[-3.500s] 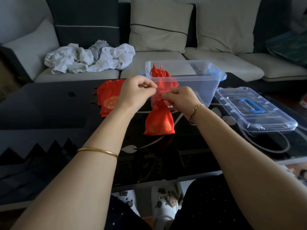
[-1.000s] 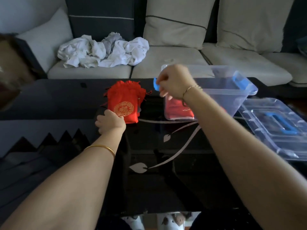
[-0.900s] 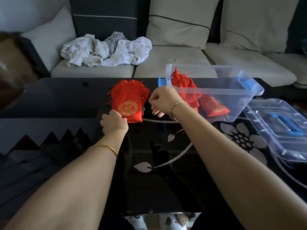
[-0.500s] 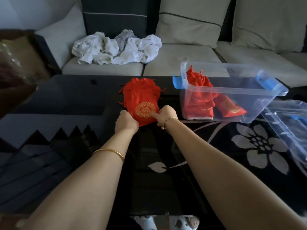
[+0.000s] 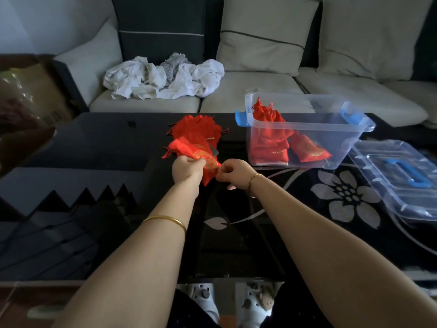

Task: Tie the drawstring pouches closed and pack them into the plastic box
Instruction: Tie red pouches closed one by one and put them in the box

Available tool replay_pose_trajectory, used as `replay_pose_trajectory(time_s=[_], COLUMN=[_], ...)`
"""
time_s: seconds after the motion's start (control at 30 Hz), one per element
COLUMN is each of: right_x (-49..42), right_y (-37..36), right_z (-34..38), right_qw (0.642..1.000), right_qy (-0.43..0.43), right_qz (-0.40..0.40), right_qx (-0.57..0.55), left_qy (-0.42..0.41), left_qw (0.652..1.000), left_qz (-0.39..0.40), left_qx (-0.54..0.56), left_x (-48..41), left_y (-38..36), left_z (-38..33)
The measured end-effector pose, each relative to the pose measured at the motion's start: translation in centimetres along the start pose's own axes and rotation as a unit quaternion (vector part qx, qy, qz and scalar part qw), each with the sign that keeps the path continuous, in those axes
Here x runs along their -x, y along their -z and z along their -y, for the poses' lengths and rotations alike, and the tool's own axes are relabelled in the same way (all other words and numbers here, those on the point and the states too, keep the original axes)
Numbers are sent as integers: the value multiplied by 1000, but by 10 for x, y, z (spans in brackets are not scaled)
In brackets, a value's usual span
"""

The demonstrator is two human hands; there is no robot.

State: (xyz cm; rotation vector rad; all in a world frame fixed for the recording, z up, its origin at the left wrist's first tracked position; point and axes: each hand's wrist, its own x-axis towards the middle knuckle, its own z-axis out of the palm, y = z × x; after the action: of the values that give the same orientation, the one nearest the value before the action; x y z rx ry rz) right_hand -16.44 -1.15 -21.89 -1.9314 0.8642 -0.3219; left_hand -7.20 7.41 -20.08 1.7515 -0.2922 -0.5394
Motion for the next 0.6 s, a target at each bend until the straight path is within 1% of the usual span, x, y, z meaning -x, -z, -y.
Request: replay_pose_trajectory(time_s=[0.1, 0.27, 0.3, 0.37, 0.43, 0.47, 0.53, 0.6], right_x=[11, 36, 40, 44, 46, 48, 55, 62], right_y=[15, 37, 39, 47, 57, 64, 75, 85], right_z=[-2, -6, -6, -8, -9, -9, -12, -17], right_qw=[997, 987, 984, 979, 974, 970, 958, 937], right_qy=[-47, -87, -96, -113, -119, -120, -130, -101], right_qz=[-14, -25, -35, -82, -139, -153, -138, -120], right_qx=[-58, -131, -143, -146, -130, -143, -215, -313], left_qy=[4, 36, 39, 42, 35, 24, 7, -4], left_qw=[1000, 995, 992, 978, 962, 954, 943, 941], left_qz=[0, 75, 103, 187, 262, 293, 329, 338], left_qx=[11, 57, 68, 83, 71, 63, 41, 17], left_x=[8, 26, 29, 40, 49, 53, 55, 57], left_y=[-2, -8, -9, -13, -15, -18, -21, -24], left_z=[-3, -3, -3, -9, -13, -14, -12, -10])
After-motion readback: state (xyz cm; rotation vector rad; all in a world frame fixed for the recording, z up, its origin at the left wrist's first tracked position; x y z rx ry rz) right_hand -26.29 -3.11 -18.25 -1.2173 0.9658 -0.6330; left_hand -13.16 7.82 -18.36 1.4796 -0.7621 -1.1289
